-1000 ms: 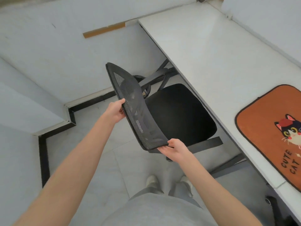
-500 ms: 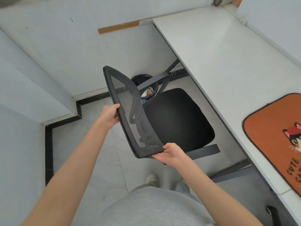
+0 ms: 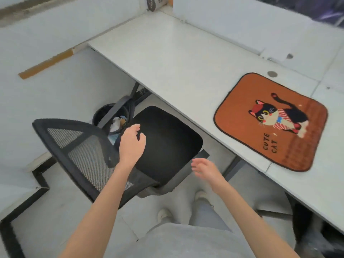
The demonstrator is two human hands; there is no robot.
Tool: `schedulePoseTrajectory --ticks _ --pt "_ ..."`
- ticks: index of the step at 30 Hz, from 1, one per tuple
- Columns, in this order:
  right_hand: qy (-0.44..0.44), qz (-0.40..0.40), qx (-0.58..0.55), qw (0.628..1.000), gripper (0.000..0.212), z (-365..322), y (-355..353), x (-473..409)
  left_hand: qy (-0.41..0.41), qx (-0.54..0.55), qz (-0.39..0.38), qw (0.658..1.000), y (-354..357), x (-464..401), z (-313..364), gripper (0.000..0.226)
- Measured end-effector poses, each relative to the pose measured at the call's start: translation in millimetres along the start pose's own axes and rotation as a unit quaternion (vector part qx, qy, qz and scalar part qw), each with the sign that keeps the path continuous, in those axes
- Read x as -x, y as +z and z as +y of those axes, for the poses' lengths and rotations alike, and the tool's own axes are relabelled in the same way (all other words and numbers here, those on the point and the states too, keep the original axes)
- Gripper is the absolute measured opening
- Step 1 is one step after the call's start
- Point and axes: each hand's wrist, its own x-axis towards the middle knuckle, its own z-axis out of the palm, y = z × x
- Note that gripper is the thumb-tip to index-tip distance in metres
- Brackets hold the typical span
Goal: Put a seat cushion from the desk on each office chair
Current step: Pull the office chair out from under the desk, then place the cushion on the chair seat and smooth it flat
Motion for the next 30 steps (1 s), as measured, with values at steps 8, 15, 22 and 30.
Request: schedulePoseTrajectory --ticks 8,15,22,30 --pt "-0.067 0.244 0.216 0.943 0.041 17 -192 -22 0.087 -0.048 -0.226 0.969 155 -28 115 0.032" --pt "0.045 0.322 0.332 0.885 0.058 12 -319 -87 0.045 -0.043 -0.248 0.967 265 -73 202 0.044" --pt "0.127 0.354 0.276 0.885 0.070 2 -356 -118 -0.006 -0.145 -0.200 0.969 314 -94 207 0.055" --pt "0.068 0.421 0.017 0.904 0.054 -15 -381 -122 -0.004 -0.213 -0.180 0.960 313 -120 225 0.051"
